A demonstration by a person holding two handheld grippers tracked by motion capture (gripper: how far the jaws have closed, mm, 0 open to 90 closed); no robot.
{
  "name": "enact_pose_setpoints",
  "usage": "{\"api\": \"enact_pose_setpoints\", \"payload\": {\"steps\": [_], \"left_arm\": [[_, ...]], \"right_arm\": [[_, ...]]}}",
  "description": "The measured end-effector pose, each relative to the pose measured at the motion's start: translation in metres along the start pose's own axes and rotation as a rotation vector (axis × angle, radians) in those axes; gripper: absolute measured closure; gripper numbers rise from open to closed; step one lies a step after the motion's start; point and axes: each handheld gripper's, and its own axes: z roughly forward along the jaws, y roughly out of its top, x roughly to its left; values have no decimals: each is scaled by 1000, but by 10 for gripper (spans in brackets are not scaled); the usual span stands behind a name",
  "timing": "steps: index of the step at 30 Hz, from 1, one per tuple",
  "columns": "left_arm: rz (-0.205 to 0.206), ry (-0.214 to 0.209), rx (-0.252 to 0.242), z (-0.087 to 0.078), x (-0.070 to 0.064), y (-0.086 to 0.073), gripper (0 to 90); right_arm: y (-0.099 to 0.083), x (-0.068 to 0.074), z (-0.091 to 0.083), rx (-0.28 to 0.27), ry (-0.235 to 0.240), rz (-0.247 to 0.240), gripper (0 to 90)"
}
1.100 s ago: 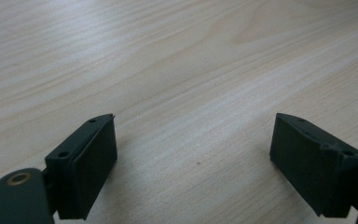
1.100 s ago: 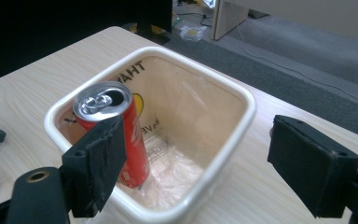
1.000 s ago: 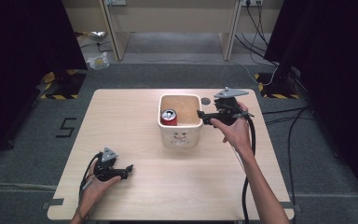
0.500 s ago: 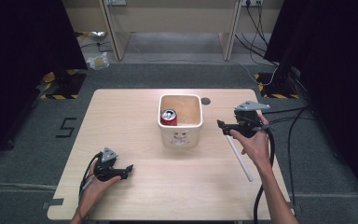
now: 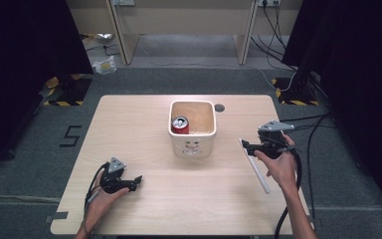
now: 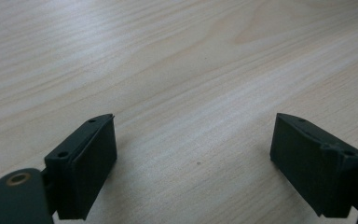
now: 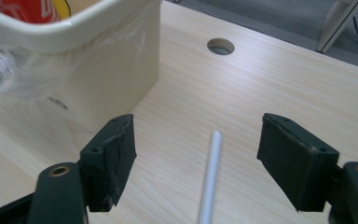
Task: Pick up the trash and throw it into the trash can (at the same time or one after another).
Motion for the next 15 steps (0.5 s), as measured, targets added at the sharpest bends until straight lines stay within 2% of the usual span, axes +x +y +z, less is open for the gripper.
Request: {"api": "enact_pose_setpoints", "payload": {"steps": [1,7,15], "left_arm": [[0,1,-1,0,0,0,136],[0,0,0,0,0,0,136],[0,1,-1,0,0,0,136]], "right_arm": [[-1,0,0,0,-10,1,282],[-11,-1,5,26,2,6,300],[-37,-6,14,67,-5,42,309]]}}
